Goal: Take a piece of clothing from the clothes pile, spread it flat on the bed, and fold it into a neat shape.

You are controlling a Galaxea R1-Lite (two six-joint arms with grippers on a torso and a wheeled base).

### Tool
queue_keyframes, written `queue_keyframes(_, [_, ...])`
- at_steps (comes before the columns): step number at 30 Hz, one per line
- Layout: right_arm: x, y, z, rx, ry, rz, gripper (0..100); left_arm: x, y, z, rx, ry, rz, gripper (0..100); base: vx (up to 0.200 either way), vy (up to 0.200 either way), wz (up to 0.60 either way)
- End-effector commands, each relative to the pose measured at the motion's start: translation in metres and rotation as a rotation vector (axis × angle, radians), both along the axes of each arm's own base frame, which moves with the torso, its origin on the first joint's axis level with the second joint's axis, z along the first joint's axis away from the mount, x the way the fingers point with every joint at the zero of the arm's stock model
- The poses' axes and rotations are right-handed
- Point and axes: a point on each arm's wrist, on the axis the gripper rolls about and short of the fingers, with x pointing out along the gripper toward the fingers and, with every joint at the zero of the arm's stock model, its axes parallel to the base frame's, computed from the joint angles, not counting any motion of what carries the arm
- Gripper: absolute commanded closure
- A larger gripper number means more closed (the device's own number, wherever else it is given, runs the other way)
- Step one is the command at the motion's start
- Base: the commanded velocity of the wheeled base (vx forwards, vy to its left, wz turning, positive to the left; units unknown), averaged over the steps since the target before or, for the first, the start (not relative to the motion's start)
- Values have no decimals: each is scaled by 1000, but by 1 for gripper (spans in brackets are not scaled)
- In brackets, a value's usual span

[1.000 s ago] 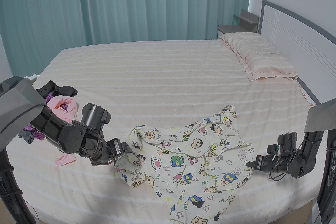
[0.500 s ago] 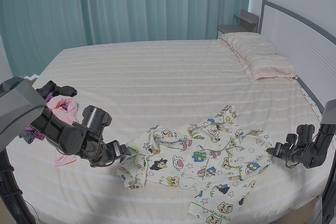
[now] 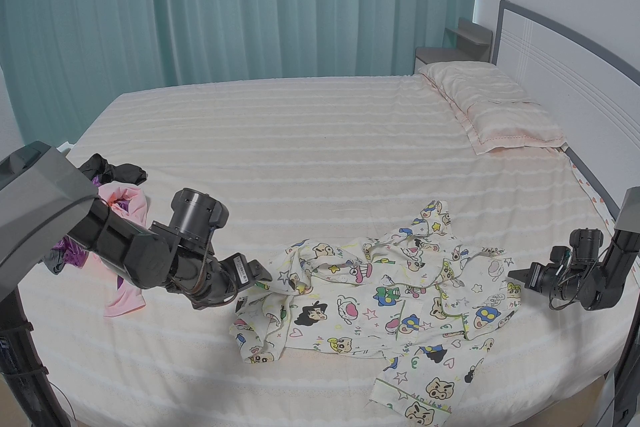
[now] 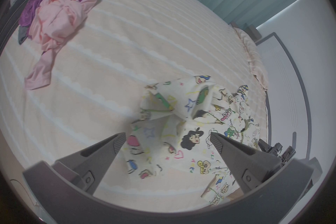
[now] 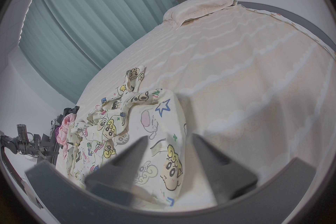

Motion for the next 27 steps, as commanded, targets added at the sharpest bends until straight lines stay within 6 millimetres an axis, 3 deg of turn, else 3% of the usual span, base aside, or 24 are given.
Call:
queue_keyframes(1, [-3, 1, 0, 4, 3, 2, 0, 6, -34, -11, -2, -18, -75, 0, 0, 0, 0])
queue_keyframes(7, [-16, 1, 10, 11, -2, -5, 0, 20, -78, -28, 56, -83, -93, 0, 0, 0, 0])
queue_keyframes(8, [-16, 1, 10, 11, -2, -5, 0, 20, -78, -28, 56, -83, -93, 0, 0, 0, 0])
queue_keyframes(10, [-24, 5, 15, 16, -19, 9, 0, 28, -91, -41, 110, -106, -61, 0, 0, 0, 0])
queue_keyframes(22, [-31, 11, 17, 26, -40, 36, 0, 38, -104, -45, 172, -171, -5, 0, 0, 0, 0])
queue_keyframes(27, [-31, 12, 17, 28, -38, 41, 0, 49, -106, -55, 209, -192, 36, 0, 0, 0, 0])
